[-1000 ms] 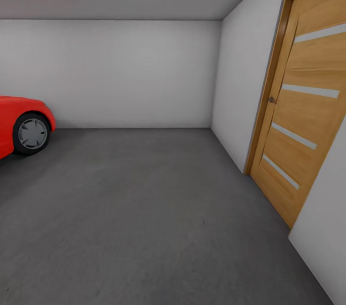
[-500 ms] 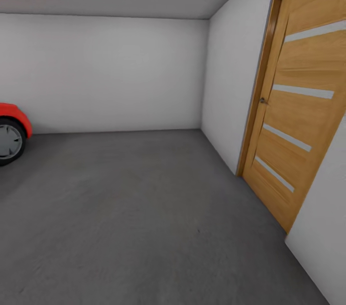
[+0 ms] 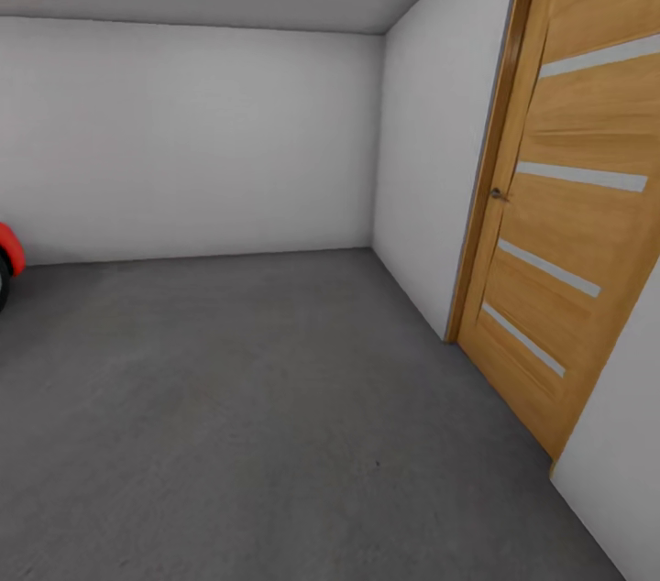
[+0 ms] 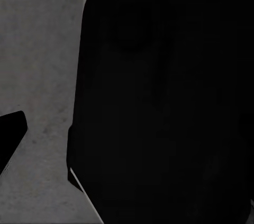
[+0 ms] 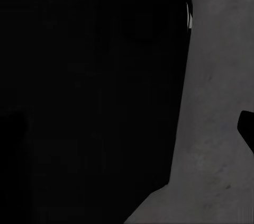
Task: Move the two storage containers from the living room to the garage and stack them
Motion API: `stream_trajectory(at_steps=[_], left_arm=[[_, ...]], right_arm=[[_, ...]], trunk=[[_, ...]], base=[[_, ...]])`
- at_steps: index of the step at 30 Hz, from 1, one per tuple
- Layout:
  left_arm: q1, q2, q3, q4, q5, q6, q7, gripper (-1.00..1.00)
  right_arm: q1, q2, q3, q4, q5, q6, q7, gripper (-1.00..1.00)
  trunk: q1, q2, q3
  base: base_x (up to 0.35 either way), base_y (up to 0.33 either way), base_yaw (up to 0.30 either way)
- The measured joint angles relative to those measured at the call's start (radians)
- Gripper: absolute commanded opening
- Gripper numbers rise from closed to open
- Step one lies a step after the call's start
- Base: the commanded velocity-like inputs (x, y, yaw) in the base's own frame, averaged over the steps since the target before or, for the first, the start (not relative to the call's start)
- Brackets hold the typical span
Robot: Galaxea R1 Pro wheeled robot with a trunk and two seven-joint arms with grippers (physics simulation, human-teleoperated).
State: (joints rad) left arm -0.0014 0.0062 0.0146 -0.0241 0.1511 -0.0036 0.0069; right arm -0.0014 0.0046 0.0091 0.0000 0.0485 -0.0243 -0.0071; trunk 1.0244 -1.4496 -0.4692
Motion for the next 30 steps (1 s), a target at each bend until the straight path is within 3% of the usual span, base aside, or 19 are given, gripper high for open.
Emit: stream_trajectory(at_steps=[3,8,12,30], left_arm=[[0.000,0.000,0.000,0.000,0.000,0.000,0.000,1.00],[0.000,0.000,0.000,0.000,0.000,-0.003,0.000,1.00],[0.000,0.000,0.000,0.000,0.000,-0.004,0.000,1.00],[0.000,0.000,0.001,0.000,0.000,-0.005,0.000,1.00]], right_arm=[[0.000,0.000,0.001,0.000,0.011,0.000,0.002,1.00],[0.000,0.000,-0.004,0.000,0.113,-0.001,-0.001,1.00],[0.000,0.000,-0.007,0.000,0.140,-0.002,-0.001,1.00],[0.000,0.000,-0.016,0.001,0.132,-0.014,-0.001,1.00]], trunk=[[0.000,0.000,0.000],[0.000,0.000,0.000],[0.000,0.000,0.000],[0.000,0.000,0.000]], base=[[0.321,0.088,-0.002],[0.321,0.088,0.000],[0.321,0.088,0.000],[0.321,0.088,-0.002]])
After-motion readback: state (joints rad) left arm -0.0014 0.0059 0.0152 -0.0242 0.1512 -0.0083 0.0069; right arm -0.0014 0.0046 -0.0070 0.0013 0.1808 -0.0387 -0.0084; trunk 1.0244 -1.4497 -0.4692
